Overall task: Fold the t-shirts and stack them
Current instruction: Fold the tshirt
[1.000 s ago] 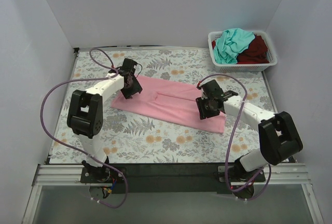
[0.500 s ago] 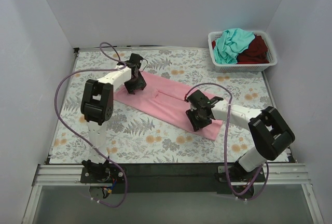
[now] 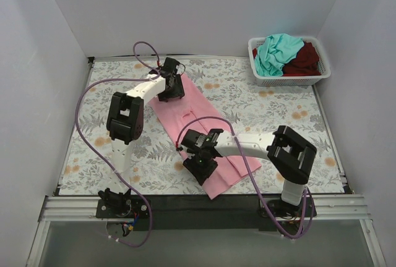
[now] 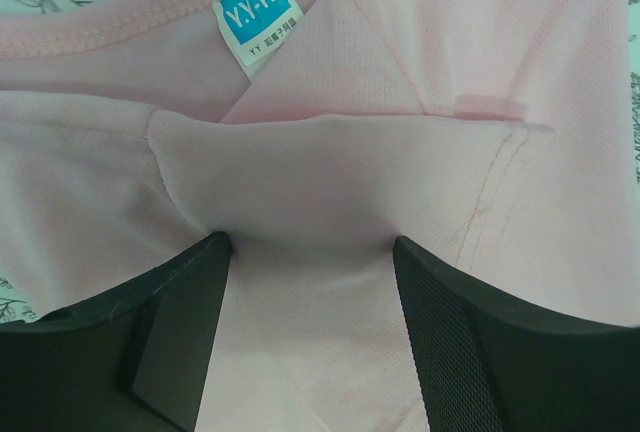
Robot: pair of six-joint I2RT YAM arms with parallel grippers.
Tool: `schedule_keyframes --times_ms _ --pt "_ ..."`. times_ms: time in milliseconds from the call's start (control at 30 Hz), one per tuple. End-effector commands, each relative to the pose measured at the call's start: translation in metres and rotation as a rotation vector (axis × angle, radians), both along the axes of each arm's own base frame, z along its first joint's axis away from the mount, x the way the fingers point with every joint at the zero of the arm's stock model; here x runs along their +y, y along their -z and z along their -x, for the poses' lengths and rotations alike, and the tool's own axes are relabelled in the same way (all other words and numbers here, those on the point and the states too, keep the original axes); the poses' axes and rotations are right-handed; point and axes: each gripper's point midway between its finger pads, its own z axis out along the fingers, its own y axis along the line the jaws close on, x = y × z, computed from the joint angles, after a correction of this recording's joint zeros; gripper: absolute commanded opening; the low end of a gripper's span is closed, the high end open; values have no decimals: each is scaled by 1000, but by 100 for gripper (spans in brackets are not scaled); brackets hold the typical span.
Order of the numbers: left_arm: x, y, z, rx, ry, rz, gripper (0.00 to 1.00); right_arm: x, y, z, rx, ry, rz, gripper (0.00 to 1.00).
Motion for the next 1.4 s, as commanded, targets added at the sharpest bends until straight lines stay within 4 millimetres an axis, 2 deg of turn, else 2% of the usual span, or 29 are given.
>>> schedule_keyframes --times_ms 0,33,67,167,200,300,367,433,467,500,533,567,600,633,700,967,1000,1100,1200,1367 --pt "-14 6 0 -2 73 19 66 6 -17 -4 -8 -36 -4 54" --pt "-13 -1 -3 -22 67 14 66 16 -29 -13 -42 -37 -39 55" --pt "-13 -22 -7 -64 64 23 66 18 -34 -18 -62 -44 -49 55" --pt "-13 -61 -17 -152 51 38 68 19 -51 -42 -126 -13 -72 56" --pt "-12 -85 -20 -198 40 47 68 18 -54 -47 -134 -2 -79 56" --pt "-5 -125 -23 -271 -16 49 68 6 -71 -74 -187 66 -113 56" --pt "-1 -132 -18 -264 -63 52 68 -11 -74 -95 -233 135 -92 56" --pt "1 -131 -11 -240 -91 62 66 -28 -83 -113 -272 211 -99 56" --pt "3 -120 -1 -193 -128 68 65 -38 -79 -117 -279 242 -91 56" --pt "5 -113 6 -164 -152 75 63 -45 -86 -121 -296 270 -114 56" --pt "3 -112 15 -150 -164 88 61 -55 -87 -131 -302 320 -119 56" --pt "1 -107 18 -149 -185 111 55 -62 -86 -132 -296 343 -124 56" --pt "6 -85 33 -102 -191 90 53 -69 -86 -132 -303 363 -142 56" --pt "4 -85 35 -115 -194 103 50 -77 -85 -136 -302 389 -144 56" --pt "7 -70 46 -84 -210 98 46 -85 -79 -132 -286 406 -161 56" --pt "4 -50 38 -80 -201 95 40 -104 -58 -116 -240 454 -155 56" --pt "4 -38 38 -56 -198 82 40 -105 -59 -115 -241 460 -160 56" --pt "7 -21 41 -13 -211 55 39 -109 -56 -112 -241 467 -160 56" --pt "9 -11 45 5 -219 45 39 -111 -53 -110 -241 467 -160 56" --pt "8 6 40 22 -188 17 39 -109 -51 -112 -237 473 -169 56"
